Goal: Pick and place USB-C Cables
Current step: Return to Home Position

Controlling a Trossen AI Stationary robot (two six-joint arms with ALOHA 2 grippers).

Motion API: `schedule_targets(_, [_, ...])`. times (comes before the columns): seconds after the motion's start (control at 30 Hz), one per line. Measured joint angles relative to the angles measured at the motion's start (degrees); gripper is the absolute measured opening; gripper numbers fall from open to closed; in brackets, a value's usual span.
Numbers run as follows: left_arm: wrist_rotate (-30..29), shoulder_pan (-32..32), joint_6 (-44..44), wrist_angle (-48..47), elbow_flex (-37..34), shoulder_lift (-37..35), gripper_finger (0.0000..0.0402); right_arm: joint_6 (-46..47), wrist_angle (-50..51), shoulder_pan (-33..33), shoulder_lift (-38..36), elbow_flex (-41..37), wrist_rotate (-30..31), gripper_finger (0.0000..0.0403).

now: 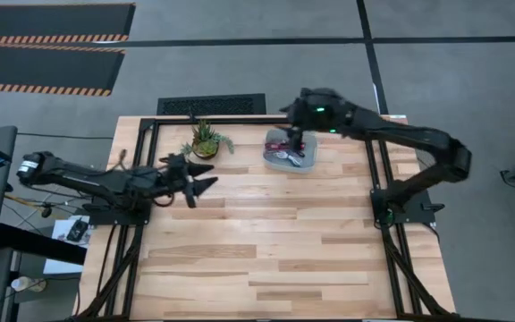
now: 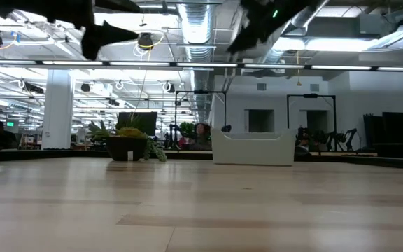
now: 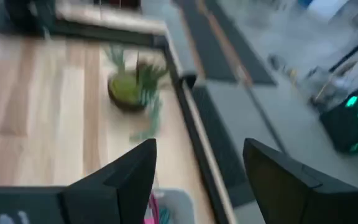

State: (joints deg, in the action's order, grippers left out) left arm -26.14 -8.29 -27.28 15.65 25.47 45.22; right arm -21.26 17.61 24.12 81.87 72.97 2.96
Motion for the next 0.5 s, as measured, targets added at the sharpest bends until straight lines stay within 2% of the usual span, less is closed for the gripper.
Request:
schedule_targets(0.13, [-2.8,0.0,2.6,-8.9,0.0,-9.4,0.0249,-1.1,3.4,-0.6,-8.3,0.0,2.1,0.0265])
schedule_targets(0.27, [-8.9,0.0,4.4,-18.4,0.0,-18.2,0.0249,5.2,7.8,0.6,-15.4,-0.1,2.7,0.0265])
schedule_targets(0.37, [-10.4,0.0,4.9,-25.5,-0.7,-26.0,0.0249,10.9,7.2,2.8,-20.7,-3.3,-4.6,0.0265])
schedule_targets(0.43, [-7.8,0.0,4.2,-26.7,-2.4,-31.4,0.0249,14.2,3.2,4.2,-24.4,-7.9,-11.5,0.0265])
schedule_targets(0.5, [-3.3,0.0,3.4,-26.4,-5.0,-36.7,0.0249,17.4,-3.0,5.1,-28.0,-13.3,-15.9,0.0265])
